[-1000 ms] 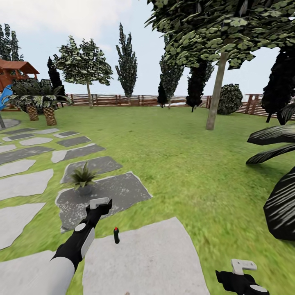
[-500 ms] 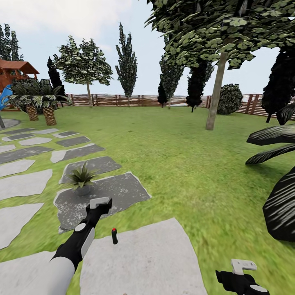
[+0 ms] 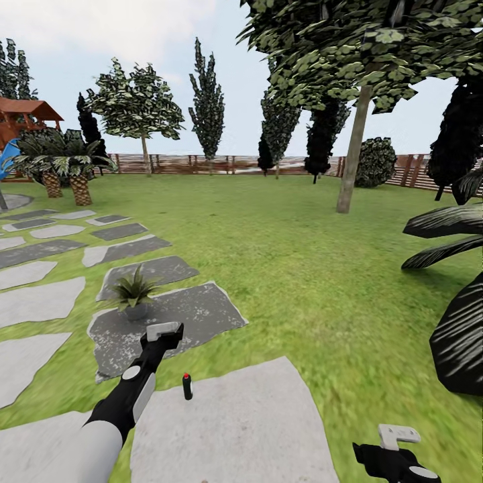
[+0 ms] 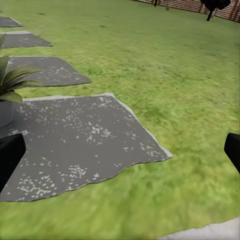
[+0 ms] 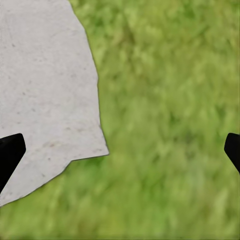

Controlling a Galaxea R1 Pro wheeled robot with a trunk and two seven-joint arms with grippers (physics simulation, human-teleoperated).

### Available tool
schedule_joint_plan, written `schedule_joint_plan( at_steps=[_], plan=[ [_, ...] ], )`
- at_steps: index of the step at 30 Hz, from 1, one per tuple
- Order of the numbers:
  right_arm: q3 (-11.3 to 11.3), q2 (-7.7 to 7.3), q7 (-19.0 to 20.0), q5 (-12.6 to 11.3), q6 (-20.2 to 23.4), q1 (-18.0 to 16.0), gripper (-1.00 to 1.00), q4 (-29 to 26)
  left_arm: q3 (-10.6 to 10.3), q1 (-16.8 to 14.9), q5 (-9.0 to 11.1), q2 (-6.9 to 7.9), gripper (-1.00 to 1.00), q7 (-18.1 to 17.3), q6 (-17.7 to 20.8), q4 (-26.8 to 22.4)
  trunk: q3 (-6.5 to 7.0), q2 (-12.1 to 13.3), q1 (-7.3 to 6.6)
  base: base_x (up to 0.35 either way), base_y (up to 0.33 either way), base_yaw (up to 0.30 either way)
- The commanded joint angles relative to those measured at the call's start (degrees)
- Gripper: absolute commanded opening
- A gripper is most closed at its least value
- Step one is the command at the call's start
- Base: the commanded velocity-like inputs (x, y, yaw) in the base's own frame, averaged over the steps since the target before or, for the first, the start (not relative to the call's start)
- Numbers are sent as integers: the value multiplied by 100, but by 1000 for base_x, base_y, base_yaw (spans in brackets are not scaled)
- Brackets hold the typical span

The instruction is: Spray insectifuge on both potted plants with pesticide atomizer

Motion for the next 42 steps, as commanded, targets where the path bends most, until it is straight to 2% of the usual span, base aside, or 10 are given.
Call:
schedule_joint_plan(
  at_steps=[1, 8, 14, 21, 27, 42],
  plan=[
    [-2, -1, 2, 8, 30, -3, 100, -8, 37, -4, 20, -7, 100, -50, -9, 3, -6, -3, -1, 0, 0, -73],
    [-7, -4, 2, 6, 30, -3, 100, -11, 37, -4, 20, -9, 100, -50, -10, 6, -6, -3, -1, 0, 0, -24],
    [-13, -15, 7, -41, 30, -3, 100, -4, 37, -4, 11, -7, 100, -50, -10, 12, -127, -243, 130, 0, 0, 0],
    [-25, -23, 7, -52, 37, -3, 100, -25, 41, -4, -2, -4, 100, -43, -10, 16, -335, -291, 168, 0, 0, 0],
    [-23, -27, 17, -56, 40, -3, 100, -284, 49, -4, -6, -2, 100, -26, -10, 27, -523, -299, 183, 0, 0, 0],
    [-41, -29, 24, -65, 38, -3, 100, -309, 29, -4, -15, -11, 100, -24, -10, 29, -995, -319, 222, 0, 0, 0]
  ],
)
